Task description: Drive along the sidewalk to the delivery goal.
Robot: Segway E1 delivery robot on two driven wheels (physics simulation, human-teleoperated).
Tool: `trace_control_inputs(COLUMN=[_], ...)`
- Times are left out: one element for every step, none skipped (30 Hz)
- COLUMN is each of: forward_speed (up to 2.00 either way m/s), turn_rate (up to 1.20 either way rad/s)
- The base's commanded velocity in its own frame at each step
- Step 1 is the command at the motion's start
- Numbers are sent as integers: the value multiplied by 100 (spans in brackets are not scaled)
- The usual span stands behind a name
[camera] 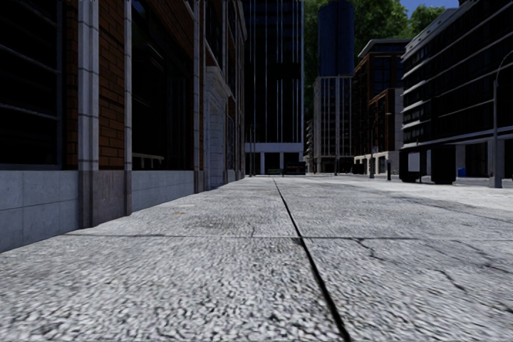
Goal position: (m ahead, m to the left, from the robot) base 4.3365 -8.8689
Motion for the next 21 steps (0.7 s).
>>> trace_control_inputs(forward_speed=[158, 158, 158, 158, 158, 158, 158, 158, 158, 158, 158, 158, 158, 158, 158, 158, 158, 158, 158, 158, 158], turn_rate=[22, 2, 0, 0, 0, 0, 0, 0, 0, 0, 0, 0, 0, 0, 0, 0, 0, 0, 0, 0, 0])
